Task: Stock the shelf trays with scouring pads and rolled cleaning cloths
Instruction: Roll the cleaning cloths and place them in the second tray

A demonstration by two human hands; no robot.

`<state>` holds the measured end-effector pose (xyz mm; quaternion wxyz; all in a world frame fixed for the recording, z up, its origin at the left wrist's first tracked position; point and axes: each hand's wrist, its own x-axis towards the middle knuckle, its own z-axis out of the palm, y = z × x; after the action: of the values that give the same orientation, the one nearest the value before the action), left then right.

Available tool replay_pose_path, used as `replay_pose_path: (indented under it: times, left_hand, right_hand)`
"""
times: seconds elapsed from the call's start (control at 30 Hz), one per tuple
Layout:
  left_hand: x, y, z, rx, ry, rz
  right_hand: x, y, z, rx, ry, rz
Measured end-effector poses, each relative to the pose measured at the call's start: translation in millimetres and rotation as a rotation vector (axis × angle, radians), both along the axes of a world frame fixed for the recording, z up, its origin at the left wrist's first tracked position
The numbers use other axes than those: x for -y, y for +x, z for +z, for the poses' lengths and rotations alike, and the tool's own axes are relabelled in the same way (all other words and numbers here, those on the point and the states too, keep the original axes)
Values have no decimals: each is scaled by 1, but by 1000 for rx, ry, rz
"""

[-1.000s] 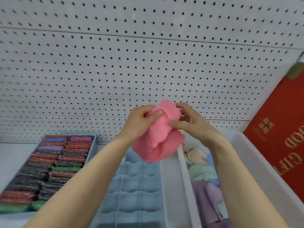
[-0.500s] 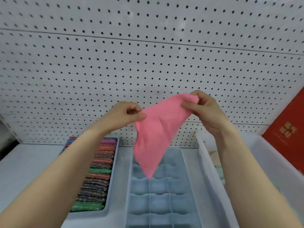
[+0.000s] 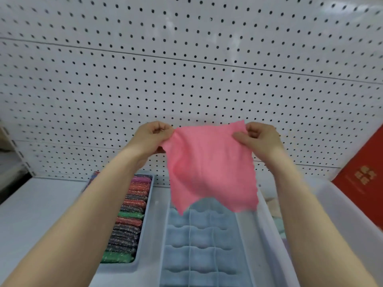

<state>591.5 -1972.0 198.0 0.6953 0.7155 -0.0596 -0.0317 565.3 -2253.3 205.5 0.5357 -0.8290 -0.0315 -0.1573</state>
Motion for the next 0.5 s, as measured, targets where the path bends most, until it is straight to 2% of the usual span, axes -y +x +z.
replay_pose_path:
  times: [0.07,0.13,0.23,0.33,0.4,0.5]
  left_hand:
    - [14,-4,0,-102,-66,49]
    - [31,-11,2,-138,-136,60]
    - [53,-20,5,-84,-204,76]
    - [61,-24,9,-46,-257,117]
    - [62,-28,8,-31,-238,112]
    - [63,-31,3,26,-105,141]
  right_hand:
    - [-13,5,-14,37,-31,-87]
    - [-32,-5,-20,120,28,-49]
    - [-64,-23,-29,205,-17,54]
    - [-75,-33,-38,236,-146,41]
    - [-76,-39,-39,202,-134,34]
    - [-81,-45,-38,143,-96,67]
